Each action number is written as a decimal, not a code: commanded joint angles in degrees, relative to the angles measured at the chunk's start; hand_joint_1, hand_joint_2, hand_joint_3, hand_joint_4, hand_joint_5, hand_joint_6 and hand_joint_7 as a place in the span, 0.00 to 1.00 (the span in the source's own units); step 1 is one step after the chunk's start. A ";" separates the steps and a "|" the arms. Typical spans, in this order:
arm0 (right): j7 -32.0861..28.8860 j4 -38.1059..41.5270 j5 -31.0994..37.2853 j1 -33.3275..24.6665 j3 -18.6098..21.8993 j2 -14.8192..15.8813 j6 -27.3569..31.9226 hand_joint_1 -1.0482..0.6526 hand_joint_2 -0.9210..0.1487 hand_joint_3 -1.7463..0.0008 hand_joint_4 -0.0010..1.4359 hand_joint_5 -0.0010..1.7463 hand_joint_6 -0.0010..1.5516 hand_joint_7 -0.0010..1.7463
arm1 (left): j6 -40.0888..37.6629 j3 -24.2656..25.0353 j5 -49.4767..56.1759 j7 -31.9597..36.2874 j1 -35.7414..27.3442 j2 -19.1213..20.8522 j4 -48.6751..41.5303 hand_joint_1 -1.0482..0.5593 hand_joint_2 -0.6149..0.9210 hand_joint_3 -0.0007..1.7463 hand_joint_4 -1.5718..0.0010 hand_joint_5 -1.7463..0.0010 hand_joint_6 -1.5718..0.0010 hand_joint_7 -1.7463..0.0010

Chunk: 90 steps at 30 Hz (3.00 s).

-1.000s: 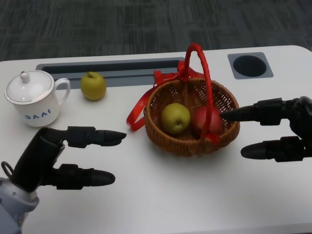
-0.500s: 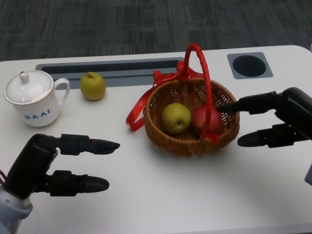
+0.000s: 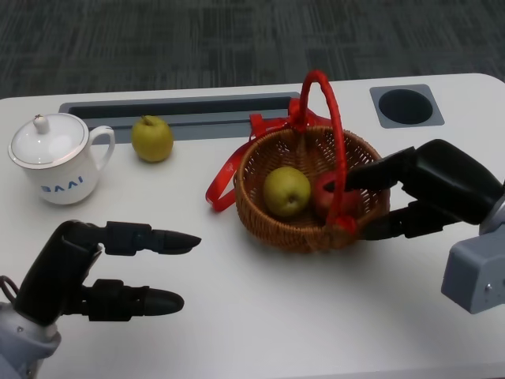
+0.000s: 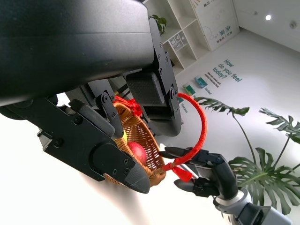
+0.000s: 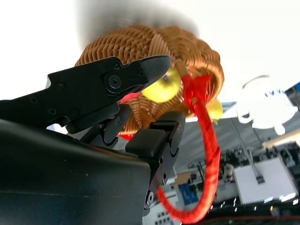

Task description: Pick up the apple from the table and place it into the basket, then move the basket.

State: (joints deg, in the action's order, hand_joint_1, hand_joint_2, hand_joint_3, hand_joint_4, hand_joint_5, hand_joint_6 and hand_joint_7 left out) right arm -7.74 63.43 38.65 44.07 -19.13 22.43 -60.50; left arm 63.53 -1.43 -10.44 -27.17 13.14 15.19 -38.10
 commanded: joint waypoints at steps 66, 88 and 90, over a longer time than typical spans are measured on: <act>-2.18 11.82 0.59 15.73 -7.80 -4.60 24.86 0.42 0.00 0.94 0.70 0.52 0.62 0.00 | -0.44 2.83 2.43 2.78 -4.12 -2.73 5.61 0.38 0.86 0.00 0.26 1.00 0.32 1.00; -3.76 15.78 3.56 18.73 -9.00 -7.60 45.22 0.45 0.00 0.98 0.78 0.11 0.64 0.00 | -0.85 3.96 2.33 3.66 -11.91 -2.05 12.68 0.36 0.86 0.00 0.27 1.00 0.32 1.00; -3.75 15.91 3.48 18.84 -8.78 -7.55 46.32 0.44 0.00 0.98 0.78 0.09 0.65 0.01 | -1.17 4.15 2.46 3.83 -13.02 -1.92 14.05 0.36 0.86 0.00 0.27 1.00 0.32 1.00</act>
State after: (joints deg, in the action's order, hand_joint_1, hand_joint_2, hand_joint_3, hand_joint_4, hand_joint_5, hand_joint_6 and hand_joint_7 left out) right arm -11.29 78.93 42.60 60.93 -28.39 14.39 -15.30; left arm 62.68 2.04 -8.19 -24.23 1.22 12.14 -25.20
